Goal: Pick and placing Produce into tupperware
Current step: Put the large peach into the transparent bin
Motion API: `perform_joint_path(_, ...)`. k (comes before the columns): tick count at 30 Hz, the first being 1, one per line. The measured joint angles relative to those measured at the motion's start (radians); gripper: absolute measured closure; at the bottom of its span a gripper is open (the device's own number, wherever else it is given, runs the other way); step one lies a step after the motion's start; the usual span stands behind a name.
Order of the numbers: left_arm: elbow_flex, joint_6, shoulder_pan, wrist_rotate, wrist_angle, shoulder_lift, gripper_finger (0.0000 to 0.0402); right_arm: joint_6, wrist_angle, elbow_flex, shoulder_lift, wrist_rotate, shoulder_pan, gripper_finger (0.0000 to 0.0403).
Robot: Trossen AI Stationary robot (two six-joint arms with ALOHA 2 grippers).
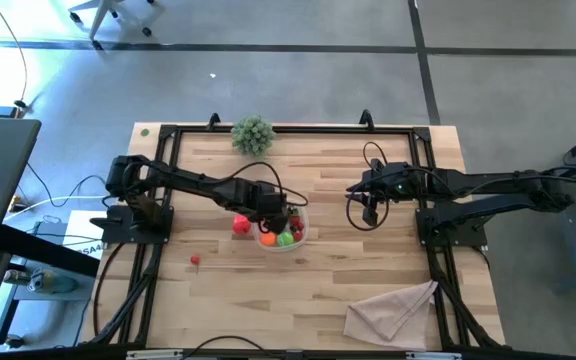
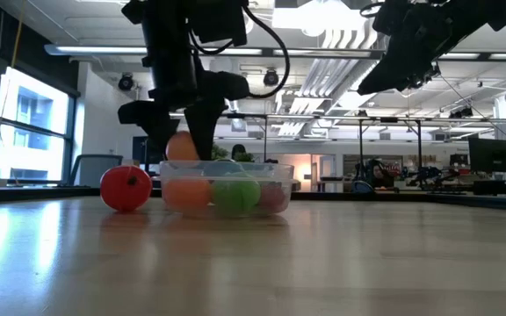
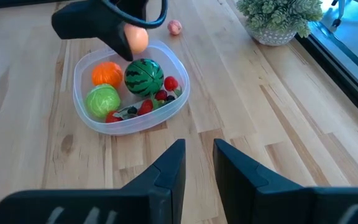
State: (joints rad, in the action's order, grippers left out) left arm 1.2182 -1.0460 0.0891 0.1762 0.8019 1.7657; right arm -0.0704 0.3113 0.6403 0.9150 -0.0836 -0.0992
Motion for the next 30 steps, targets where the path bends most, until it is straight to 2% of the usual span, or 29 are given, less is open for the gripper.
perform_joint_path(16, -0.002, 0.477, 0.002, -0.026, -0.009, 0.043, 0.0163, 0.000, 0.000, 0.000, 0.000, 0.000, 0.000, 0.0331)
perform_joint_path(30, 0.000, 0.519, 0.002, -0.009, -0.020, 0.062, 0.0163, 0.000, 0.007, 0.000, 0.000, 0.000, 0.000, 0.0331)
